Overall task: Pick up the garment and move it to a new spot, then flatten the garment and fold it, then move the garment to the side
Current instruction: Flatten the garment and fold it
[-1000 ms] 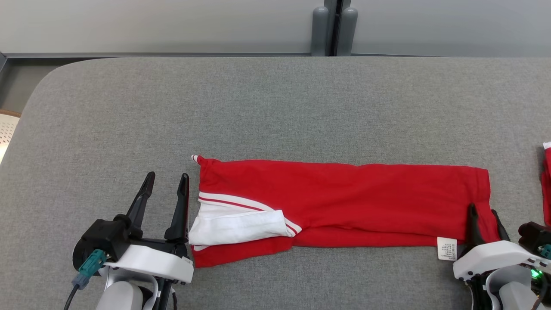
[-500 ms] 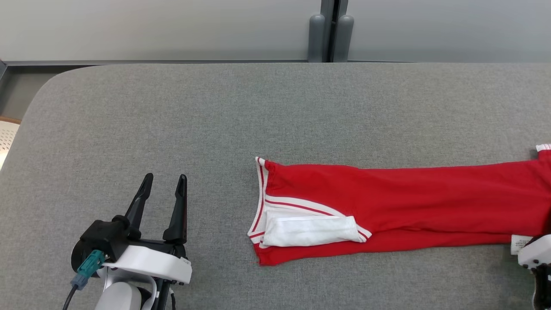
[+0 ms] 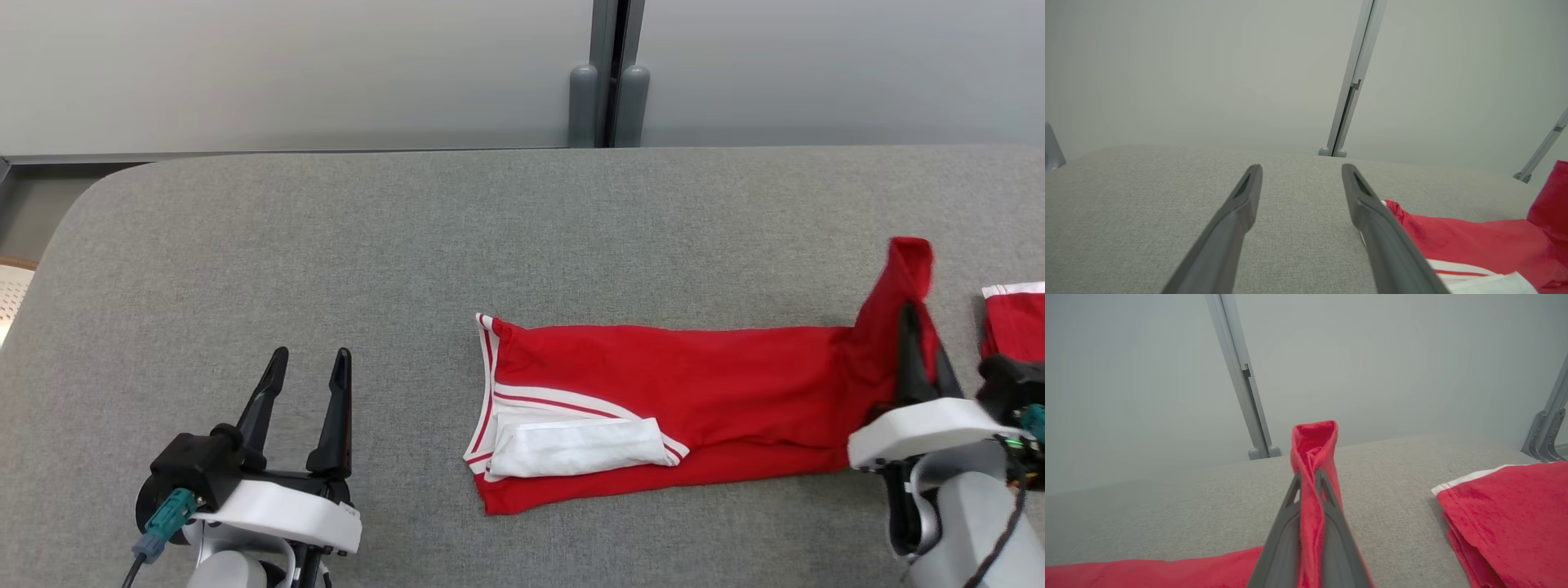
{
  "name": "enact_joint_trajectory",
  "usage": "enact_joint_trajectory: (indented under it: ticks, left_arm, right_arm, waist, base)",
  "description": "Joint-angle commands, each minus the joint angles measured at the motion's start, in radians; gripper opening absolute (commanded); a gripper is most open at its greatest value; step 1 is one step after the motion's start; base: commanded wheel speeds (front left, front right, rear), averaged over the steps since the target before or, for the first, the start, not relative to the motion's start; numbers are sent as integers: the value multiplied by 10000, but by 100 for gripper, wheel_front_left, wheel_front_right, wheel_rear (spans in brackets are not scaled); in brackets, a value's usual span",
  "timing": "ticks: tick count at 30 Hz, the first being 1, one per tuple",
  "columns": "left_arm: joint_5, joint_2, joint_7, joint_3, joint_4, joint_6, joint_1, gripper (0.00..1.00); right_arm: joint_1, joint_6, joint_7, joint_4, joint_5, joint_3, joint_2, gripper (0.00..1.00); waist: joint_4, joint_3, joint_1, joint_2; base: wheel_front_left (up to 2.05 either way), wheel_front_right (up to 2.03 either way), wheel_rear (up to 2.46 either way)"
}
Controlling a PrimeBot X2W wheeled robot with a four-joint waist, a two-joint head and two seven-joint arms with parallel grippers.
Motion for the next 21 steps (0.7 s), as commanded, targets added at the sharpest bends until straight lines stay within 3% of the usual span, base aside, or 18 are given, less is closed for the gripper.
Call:
enact_joint_trajectory:
  ticks: [1, 12, 21]
  left_arm:
    - [-9, 33, -12, 11, 4, -17, 102, 100]
    - [-47, 33, -13, -215, 55, -17, 139, 100]
    - [-196, 32, -12, -369, 121, -18, 27, 100]
  right_arm:
    - [19, -5, 20, -207, 94, 393, 80, 0]
    - [222, -3, 728, -1965, 1600, 4043, 377, 0]
    - [66, -3, 643, -1764, 3058, 6289, 371, 0]
  waist:
    - [-42, -50, 0, -1]
    - [115, -174, 0, -1]
    - [664, -43, 0, -1]
  base:
    - [0, 0, 0]
    - [0, 0, 0]
    - [0, 0, 0]
